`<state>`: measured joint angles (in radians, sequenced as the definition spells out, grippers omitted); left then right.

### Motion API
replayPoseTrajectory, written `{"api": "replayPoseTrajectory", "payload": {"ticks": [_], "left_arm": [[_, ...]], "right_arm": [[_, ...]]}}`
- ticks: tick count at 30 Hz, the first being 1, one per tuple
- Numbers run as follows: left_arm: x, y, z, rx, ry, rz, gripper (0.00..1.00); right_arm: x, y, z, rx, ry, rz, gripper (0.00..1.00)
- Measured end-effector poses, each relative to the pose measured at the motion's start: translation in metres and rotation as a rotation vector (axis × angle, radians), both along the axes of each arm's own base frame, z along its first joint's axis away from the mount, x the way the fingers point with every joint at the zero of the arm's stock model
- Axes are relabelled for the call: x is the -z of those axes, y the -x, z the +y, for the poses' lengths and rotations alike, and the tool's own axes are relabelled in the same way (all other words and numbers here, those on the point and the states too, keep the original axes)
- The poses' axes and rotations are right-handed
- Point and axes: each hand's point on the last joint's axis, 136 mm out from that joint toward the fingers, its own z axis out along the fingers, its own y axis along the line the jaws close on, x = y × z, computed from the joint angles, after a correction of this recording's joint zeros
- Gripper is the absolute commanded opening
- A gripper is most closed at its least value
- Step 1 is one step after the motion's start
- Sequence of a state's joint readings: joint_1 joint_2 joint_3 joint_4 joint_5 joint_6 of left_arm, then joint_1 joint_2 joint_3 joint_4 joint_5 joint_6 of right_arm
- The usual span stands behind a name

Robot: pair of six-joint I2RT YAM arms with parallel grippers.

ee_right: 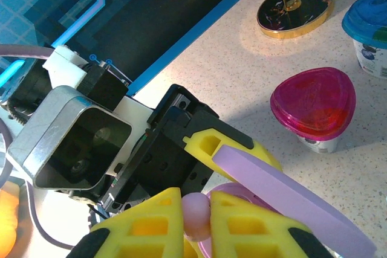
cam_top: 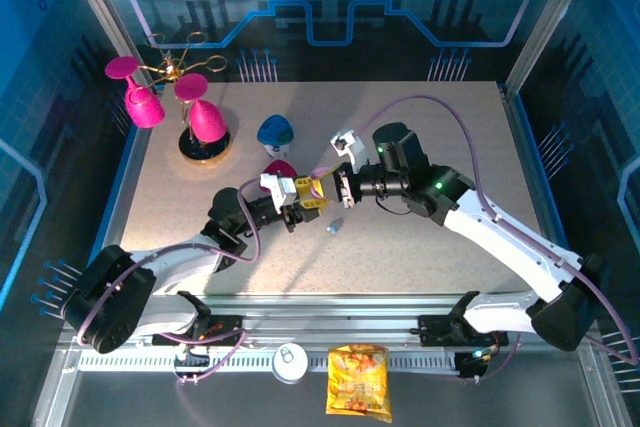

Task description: Insert the wireless bluetooth earbuds into the charging case

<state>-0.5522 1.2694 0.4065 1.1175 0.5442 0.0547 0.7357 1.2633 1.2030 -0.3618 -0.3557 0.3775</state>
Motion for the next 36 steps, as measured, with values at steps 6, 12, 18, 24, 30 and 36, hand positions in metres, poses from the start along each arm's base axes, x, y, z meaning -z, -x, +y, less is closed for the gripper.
{"api": "replayPoseTrajectory", "payload": {"ticks": [6, 12, 18, 24, 30, 36], "left_arm": [[-0.002, -0.004, 0.003, -0.032, 0.003, 0.005, 0.33], [-0.001, -0.006, 0.005, -0.055, -0.002, 0.019, 0.33], [0.001, -0.008, 0.006, -0.068, -0.005, 0.028, 0.33], [0.002, -0.010, 0.007, -0.079, -0.007, 0.034, 0.33], [0.002, -0.010, 0.007, -0.081, -0.006, 0.034, 0.32], [-0.002, -0.010, 0.008, -0.080, 0.003, 0.020, 0.33]], "right_arm": [[0.008, -0.004, 0.002, 0.005, 0.018, 0.009, 0.10], [0.010, -0.006, 0.002, 0.007, 0.025, 0.002, 0.11], [0.011, -0.007, 0.002, 0.013, 0.031, -0.004, 0.27], [0.010, -0.009, 0.001, 0.027, 0.038, -0.011, 0.39], [0.007, -0.010, -0.002, 0.042, 0.046, -0.017, 0.43], [0.004, -0.011, -0.006, 0.060, 0.048, -0.030, 0.44]]}}
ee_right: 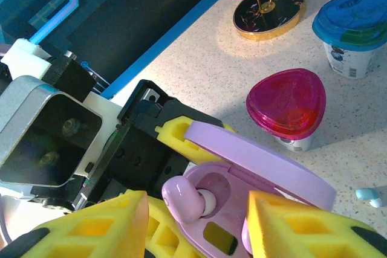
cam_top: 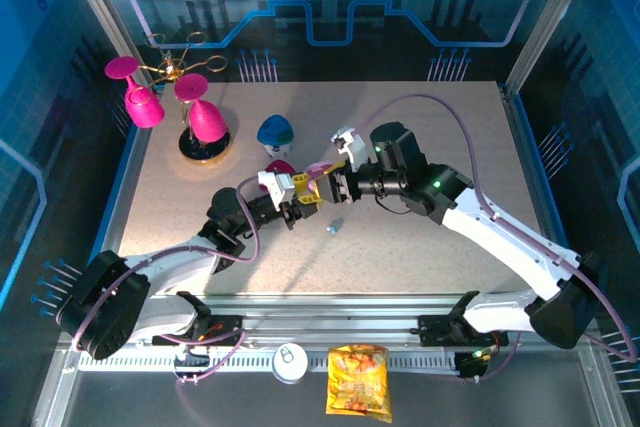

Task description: Insert the wireless bluetooth earbuds into the charging case

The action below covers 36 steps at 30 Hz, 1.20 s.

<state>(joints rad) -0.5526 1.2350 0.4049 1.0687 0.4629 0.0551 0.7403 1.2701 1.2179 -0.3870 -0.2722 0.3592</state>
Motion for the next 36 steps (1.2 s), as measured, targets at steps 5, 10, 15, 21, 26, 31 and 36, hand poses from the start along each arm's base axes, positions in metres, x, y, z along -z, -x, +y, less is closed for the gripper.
{"api": "replayPoseTrajectory", "payload": {"ticks": [5, 10, 15, 21, 26, 31, 36], "left_arm": [[-0.002, 0.000, 0.000, 0.000, 0.006, -0.009, 0.33], [-0.004, 0.001, 0.000, 0.001, 0.011, -0.018, 0.33], [-0.006, 0.000, 0.001, -0.002, 0.015, -0.024, 0.33], [-0.004, 0.000, 0.002, -0.005, 0.013, -0.020, 0.33], [-0.004, 0.000, 0.002, -0.005, 0.013, -0.020, 0.33], [-0.006, 0.001, 0.002, -0.005, 0.019, -0.029, 0.33], [-0.007, 0.001, 0.002, -0.005, 0.020, -0.031, 0.33]], "right_arm": [[-0.001, -0.001, -0.001, 0.007, 0.005, -0.009, 0.36], [-0.002, -0.001, -0.001, 0.013, 0.022, -0.016, 0.28], [-0.003, -0.004, 0.001, 0.017, 0.034, -0.021, 0.26], [-0.001, -0.003, 0.002, 0.013, 0.039, -0.017, 0.31], [-0.002, -0.002, 0.002, 0.013, 0.037, -0.020, 0.35], [-0.011, 0.003, 0.000, 0.003, 0.024, -0.043, 0.42], [-0.021, 0.011, -0.001, -0.019, 0.002, -0.063, 0.43]]}}
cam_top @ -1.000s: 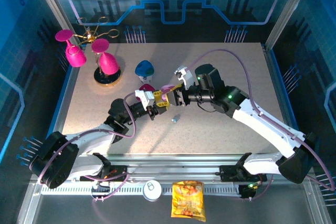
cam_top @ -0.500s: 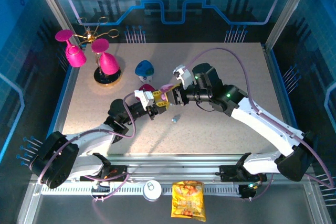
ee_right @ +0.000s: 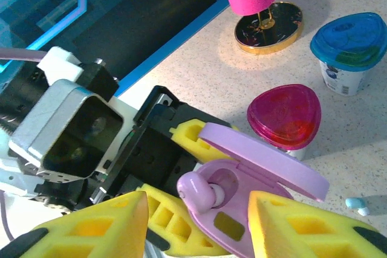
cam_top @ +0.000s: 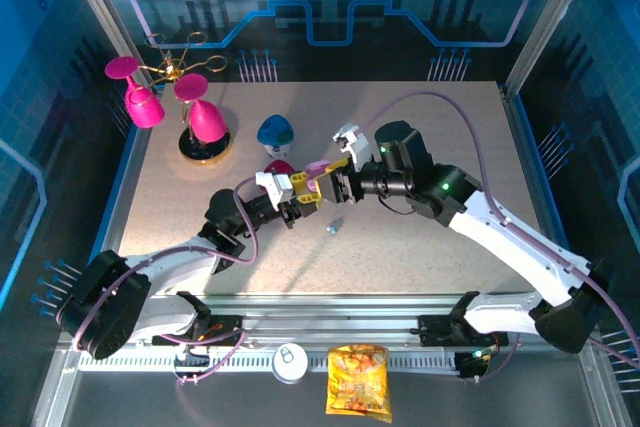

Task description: Insert the wireless bluetooth earbuds into the charging case

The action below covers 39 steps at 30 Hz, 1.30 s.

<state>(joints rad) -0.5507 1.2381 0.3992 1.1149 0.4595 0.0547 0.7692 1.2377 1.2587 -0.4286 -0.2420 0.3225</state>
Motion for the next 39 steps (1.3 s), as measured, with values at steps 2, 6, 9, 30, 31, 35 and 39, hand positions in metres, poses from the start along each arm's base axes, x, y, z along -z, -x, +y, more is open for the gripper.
{"api": "replayPoseTrajectory", "payload": {"ticks": [2, 6, 9, 30, 31, 35, 39], "left_arm": [[0.000, 0.000, 0.000, 0.000, 0.001, -0.002, 0.33], [-0.001, 0.000, 0.000, 0.000, 0.004, -0.006, 0.33], [-0.001, 0.000, 0.000, 0.000, 0.004, -0.008, 0.33], [0.004, -0.001, 0.000, 0.000, -0.009, 0.007, 0.33], [0.005, -0.001, 0.000, 0.000, -0.010, 0.009, 0.33], [0.005, -0.001, 0.000, -0.001, -0.011, 0.011, 0.33], [0.005, -0.001, 0.000, -0.001, -0.012, 0.012, 0.33]], "right_arm": [[0.002, 0.004, 0.002, -0.014, 0.008, 0.000, 0.41], [0.009, 0.008, 0.010, -0.043, 0.036, 0.007, 0.33], [0.013, 0.006, 0.013, -0.051, 0.052, 0.008, 0.28], [0.023, -0.011, 0.010, 0.026, 0.118, 0.016, 0.16], [0.024, -0.012, 0.009, 0.034, 0.123, 0.016, 0.17], [0.025, -0.013, 0.008, 0.046, 0.124, 0.020, 0.27], [0.021, -0.011, 0.007, 0.045, 0.113, 0.019, 0.31]]}}
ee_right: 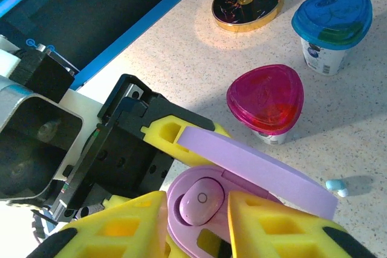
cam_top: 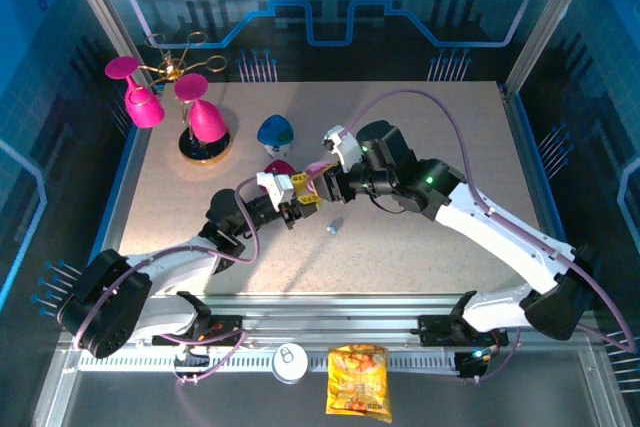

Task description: Insert the wireless bluetooth earbuds into the charging case

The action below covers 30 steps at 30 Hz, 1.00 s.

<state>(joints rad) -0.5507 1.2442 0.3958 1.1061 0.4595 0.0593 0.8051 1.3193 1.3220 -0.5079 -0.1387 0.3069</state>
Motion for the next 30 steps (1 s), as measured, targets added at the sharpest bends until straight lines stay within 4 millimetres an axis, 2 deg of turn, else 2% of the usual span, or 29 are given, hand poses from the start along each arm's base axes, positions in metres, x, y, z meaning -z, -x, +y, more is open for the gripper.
{"api": "replayPoseTrajectory", "payload": {"ticks": [5, 9, 14, 18, 22, 25, 30], "left_arm": [[-0.001, 0.000, 0.000, 0.000, 0.001, -0.002, 0.33], [-0.001, 0.000, 0.000, 0.001, 0.002, -0.008, 0.33], [-0.001, 0.004, -0.002, 0.023, -0.014, -0.033, 0.33], [0.001, 0.009, -0.004, 0.051, -0.031, -0.052, 0.33], [0.002, 0.012, -0.006, 0.067, -0.035, -0.056, 0.33], [0.002, 0.012, -0.006, 0.071, -0.035, -0.056, 0.33], [0.003, 0.012, -0.006, 0.070, -0.038, -0.047, 0.33]], "right_arm": [[-0.013, 0.010, -0.005, -0.023, -0.052, -0.028, 0.34], [-0.030, 0.021, -0.011, -0.051, -0.133, -0.059, 0.37], [-0.046, 0.012, -0.026, 0.005, -0.183, -0.084, 0.38], [-0.043, -0.014, -0.036, 0.095, -0.150, -0.045, 0.41], [-0.034, -0.036, -0.033, 0.132, -0.095, 0.013, 0.42], [-0.023, -0.042, -0.028, 0.129, -0.059, 0.052, 0.42], [-0.006, -0.036, -0.029, 0.106, -0.012, 0.102, 0.42]]}}
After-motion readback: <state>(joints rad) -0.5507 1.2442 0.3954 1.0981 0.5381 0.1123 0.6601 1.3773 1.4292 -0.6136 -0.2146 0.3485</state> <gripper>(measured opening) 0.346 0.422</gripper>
